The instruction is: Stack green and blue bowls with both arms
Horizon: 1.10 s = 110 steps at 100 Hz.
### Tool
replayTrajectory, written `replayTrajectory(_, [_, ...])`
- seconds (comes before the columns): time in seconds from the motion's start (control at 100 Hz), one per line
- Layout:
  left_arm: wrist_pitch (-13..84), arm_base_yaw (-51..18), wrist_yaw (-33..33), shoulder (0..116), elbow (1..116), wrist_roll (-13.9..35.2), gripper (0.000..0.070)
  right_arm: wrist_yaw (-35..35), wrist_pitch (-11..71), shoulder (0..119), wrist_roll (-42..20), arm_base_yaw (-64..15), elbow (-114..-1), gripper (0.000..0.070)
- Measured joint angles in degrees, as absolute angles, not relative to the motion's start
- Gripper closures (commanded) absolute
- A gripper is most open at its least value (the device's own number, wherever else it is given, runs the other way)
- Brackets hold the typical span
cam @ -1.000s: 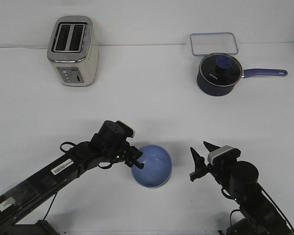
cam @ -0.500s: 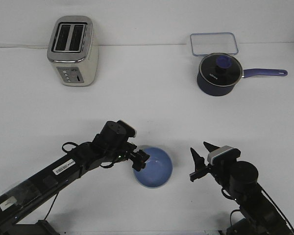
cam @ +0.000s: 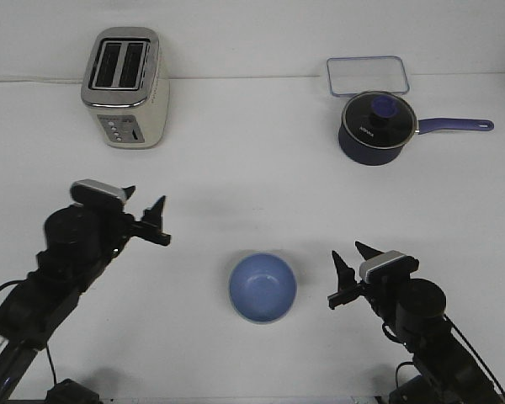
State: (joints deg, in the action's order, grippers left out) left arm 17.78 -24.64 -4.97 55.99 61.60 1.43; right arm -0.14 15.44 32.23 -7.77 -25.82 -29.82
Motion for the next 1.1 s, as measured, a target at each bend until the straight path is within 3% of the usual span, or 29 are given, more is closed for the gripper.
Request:
replayTrajectory(0.02, [18.26, -23.75, -5.08, 54.96, 61.6, 0.99, 0.07, -0.16, 15.42, 31.94, -7.77, -25.82, -29.85, 0.0421])
replayTrajectory(0.11, [21.5, -19.59, -5.26, 50.85, 61.6, -0.3, 0.0687, -0.01, 15.14, 30.24, -7.77, -25.82, -29.82, 0.07])
replayTrajectory(0.27, [23.11, -13.82, -5.48, 45.28, 59.0, -1.21, 0.0687, 1.87, 16.14, 26.2, -7.73, -25.82, -29.85, 0.0697])
replayTrajectory(0.52, [2.98, -9.98, -5.48, 25.56, 35.88, -2.24, 0.0688, 8.01, 16.16, 13.28, -6.76, -25.82, -27.86, 0.0697])
replayTrajectory(0.62, [0.43, -9.45, -5.5, 18.52, 29.56, -2.24, 0.0687, 10.02, 16.4, 10.68, -6.37, -25.82, -26.57, 0.0697])
replayTrajectory(1.1, [0.91, -9.02, -5.61, 16.53, 28.45, -1.48, 0.0685, 12.08, 16.8, 9.93, -6.22, -25.82, -26.3, 0.0697])
